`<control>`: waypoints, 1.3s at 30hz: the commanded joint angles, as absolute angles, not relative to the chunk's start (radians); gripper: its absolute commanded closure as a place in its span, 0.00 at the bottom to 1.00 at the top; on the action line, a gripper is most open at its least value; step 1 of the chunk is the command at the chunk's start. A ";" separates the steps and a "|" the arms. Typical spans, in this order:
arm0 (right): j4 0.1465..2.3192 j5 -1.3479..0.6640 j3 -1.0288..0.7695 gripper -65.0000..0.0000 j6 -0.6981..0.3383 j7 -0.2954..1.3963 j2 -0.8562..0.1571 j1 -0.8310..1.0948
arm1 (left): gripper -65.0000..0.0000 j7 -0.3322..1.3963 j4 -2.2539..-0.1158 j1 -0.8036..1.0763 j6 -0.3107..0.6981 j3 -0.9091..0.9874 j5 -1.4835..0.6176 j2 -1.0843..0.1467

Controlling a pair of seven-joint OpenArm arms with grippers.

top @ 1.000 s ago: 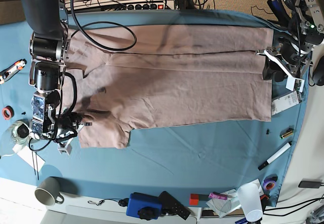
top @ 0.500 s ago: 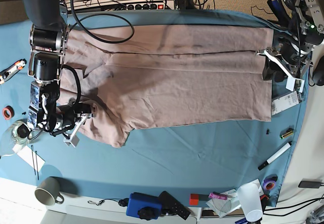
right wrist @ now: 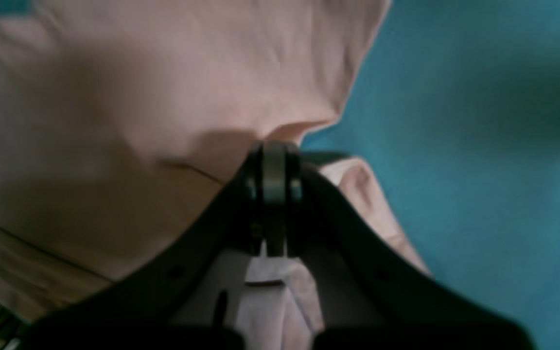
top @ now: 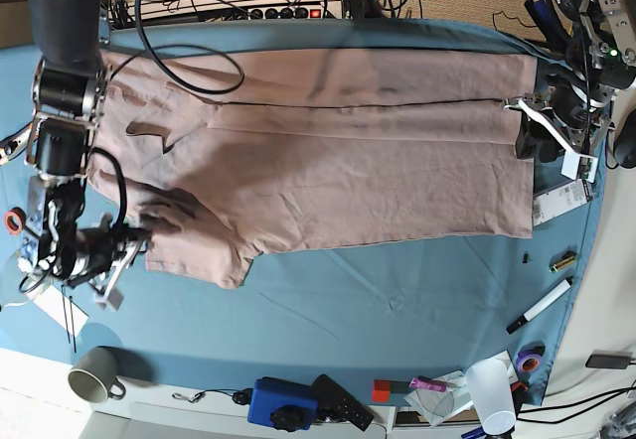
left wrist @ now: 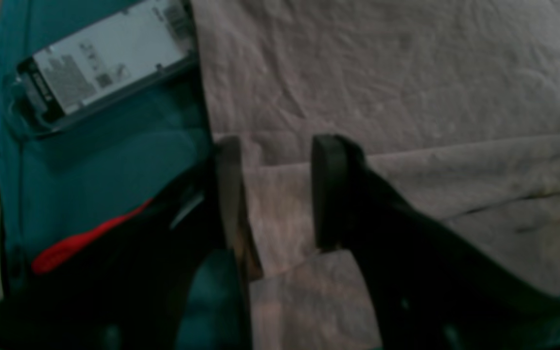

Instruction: Fold the T-shirt properly

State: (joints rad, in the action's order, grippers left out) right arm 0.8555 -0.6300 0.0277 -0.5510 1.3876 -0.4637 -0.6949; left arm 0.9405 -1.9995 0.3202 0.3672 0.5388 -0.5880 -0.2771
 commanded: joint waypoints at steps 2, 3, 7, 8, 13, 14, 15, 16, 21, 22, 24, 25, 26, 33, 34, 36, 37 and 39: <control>0.870 -0.640 0.025 0.99 -0.559 1.380 -0.483 -0.752 | 0.65 0.918 -2.015 0.315 0.367 0.546 -0.602 -0.290; 0.870 -0.639 0.025 0.95 -0.562 1.378 -0.482 -0.763 | 0.65 0.918 -2.015 0.316 0.367 0.546 -0.602 -0.290; 0.870 -0.599 0.025 0.85 -0.569 1.357 -0.482 -0.799 | 0.65 0.918 -2.015 0.316 0.367 0.546 -0.601 -0.290; 0.870 -0.590 0.025 0.85 -0.569 1.342 -0.482 -0.805 | 0.65 0.919 -2.015 0.316 0.367 0.546 -0.601 -0.290; 0.870 -0.579 0.025 0.75 -0.569 1.307 -0.482 -0.809 | 0.65 0.919 -2.015 0.316 0.367 0.546 -0.601 -0.290; 0.870 -0.561 0.025 0.71 -0.569 1.292 -0.482 -0.809 | 0.65 0.919 -2.015 0.316 0.367 0.546 -0.601 -0.290; 0.870 -0.537 0.025 0.68 -0.569 1.274 -0.482 -0.809 | 0.65 0.919 -2.015 0.316 0.367 0.546 -0.601 -0.290; 0.870 -0.509 0.025 0.67 -0.569 1.251 -0.482 -0.809 | 0.65 0.919 -2.015 0.316 0.367 0.546 -0.601 -0.290; 0.870 -0.379 0.025 0.67 -0.543 1.080 -0.480 -0.792 | 0.65 0.920 -2.015 0.316 0.367 0.546 -0.601 -0.290; 0.870 -0.361 0.025 0.67 -0.517 1.056 -0.477 -0.783 | 0.65 0.919 -2.015 0.316 0.367 0.546 -0.601 -0.290; 0.870 -0.335 0.025 0.67 -0.492 1.026 -0.468 -0.767 | 0.65 0.919 -2.015 0.316 0.368 0.546 -0.599 -0.282; 0.870 -0.315 0.025 0.67 -0.479 0.999 -0.463 -0.757 | 0.65 0.919 -2.015 0.316 0.367 0.546 -0.599 -0.277; 0.870 -0.289 0.025 0.67 -0.458 0.975 -0.457 -0.746 | 0.65 0.919 -2.015 0.316 0.367 0.546 -0.600 -0.273; 0.868 -0.179 0.025 0.67 -0.349 0.859 -0.429 -0.677 | 0.65 0.919 -2.015 0.316 0.367 0.546 -0.598 -0.269; 0.868 -0.172 0.025 0.67 -0.336 0.852 -0.426 -0.669 | 0.65 0.919 -2.015 0.316 0.368 0.546 -0.598 -0.269; 0.865 -0.171 0.025 0.67 -0.331 0.832 -0.423 -0.650 | 0.65 0.919 -2.015 0.316 0.368 0.546 -0.598 -0.269; 0.855 -0.171 0.025 0.67 -0.331 0.821 -0.424 -0.645 | 0.65 0.919 -2.015 0.316 0.367 0.546 -0.598 -0.269; 0.805 -0.171 0.025 0.67 -0.331 0.800 -0.424 -0.646 | 0.65 0.919 -2.015 0.316 0.367 0.546 -0.598 -0.269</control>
